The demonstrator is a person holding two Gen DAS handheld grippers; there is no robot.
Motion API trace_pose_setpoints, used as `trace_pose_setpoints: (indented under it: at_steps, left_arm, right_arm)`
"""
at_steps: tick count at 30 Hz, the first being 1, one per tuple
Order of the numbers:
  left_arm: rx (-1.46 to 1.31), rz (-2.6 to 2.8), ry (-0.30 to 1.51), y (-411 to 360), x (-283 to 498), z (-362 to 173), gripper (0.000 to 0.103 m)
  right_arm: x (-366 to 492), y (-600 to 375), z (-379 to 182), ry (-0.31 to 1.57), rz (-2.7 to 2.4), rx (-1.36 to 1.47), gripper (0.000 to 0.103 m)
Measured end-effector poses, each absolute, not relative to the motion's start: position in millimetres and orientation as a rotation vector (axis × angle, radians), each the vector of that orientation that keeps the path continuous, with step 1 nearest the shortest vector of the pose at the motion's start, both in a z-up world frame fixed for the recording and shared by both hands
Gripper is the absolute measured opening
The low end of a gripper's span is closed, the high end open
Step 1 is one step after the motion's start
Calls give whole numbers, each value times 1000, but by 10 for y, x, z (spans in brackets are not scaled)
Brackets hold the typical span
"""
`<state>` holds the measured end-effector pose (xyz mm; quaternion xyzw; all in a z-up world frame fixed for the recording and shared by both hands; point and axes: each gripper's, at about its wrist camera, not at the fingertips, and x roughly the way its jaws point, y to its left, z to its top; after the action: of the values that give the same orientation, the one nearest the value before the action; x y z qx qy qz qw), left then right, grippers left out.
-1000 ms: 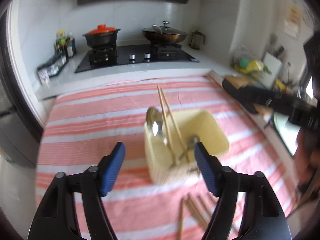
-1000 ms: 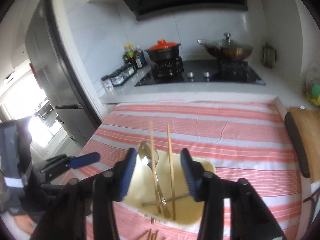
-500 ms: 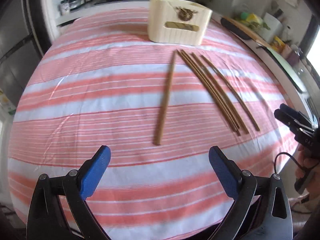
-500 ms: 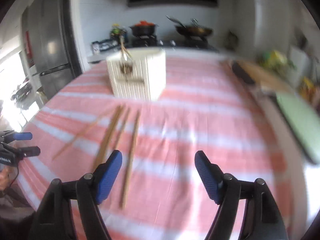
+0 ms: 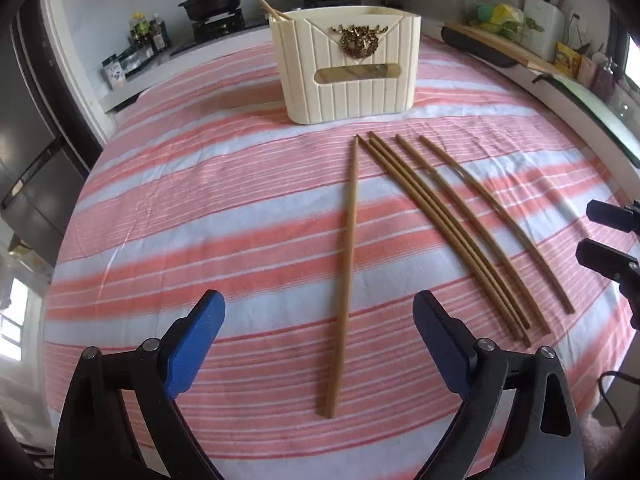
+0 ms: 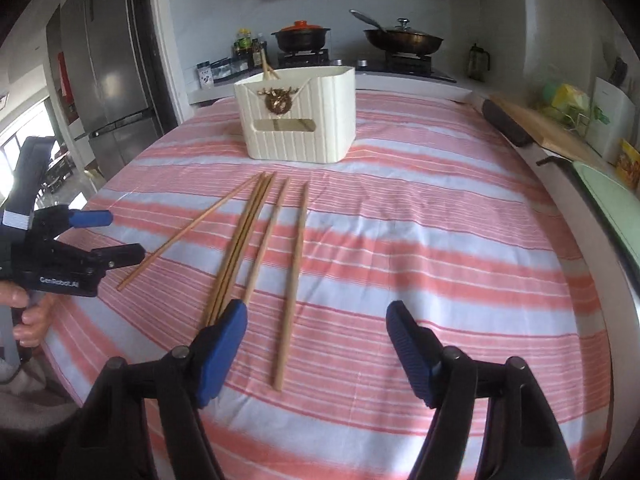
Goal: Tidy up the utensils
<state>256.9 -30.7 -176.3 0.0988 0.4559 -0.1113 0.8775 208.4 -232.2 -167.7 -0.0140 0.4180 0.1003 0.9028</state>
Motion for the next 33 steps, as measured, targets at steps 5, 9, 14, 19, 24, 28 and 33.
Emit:
trace_pose_setpoints:
  at_steps: [5,9,14,19,24,28,33]
  left_arm:
    - [210,-215,1004,-334,2644,-1962,84]
    - [186,-215,1018,-298,2646,-2031,78]
    - [153,-255,1009,-309,2605,-2006,40]
    - [164,-273,992,-403,2563,-1989,7]
    - [118,-261,995,-320,2518,-1988,5]
    - [67,-246,1018,-155,2437,-1978,5]
    - [17,-247,1047,39,2296,-1969,5]
  right_arm:
    - [2484,-2182,-1907,966,239,-12,52]
    - [2640,-2074,-2075,1024,261,-38,39]
    - [2609,-1969,-2104,1018,241,-91,12]
    - [2538,-1988,-2093,1010,214,-74,7]
    - [2448,-2139,-2087,999,169,-21,7]
    - [2337,-2250,-2075,1004,145,-7,7]
    - [2149,-2379,-2055,1023,127,-16,7]
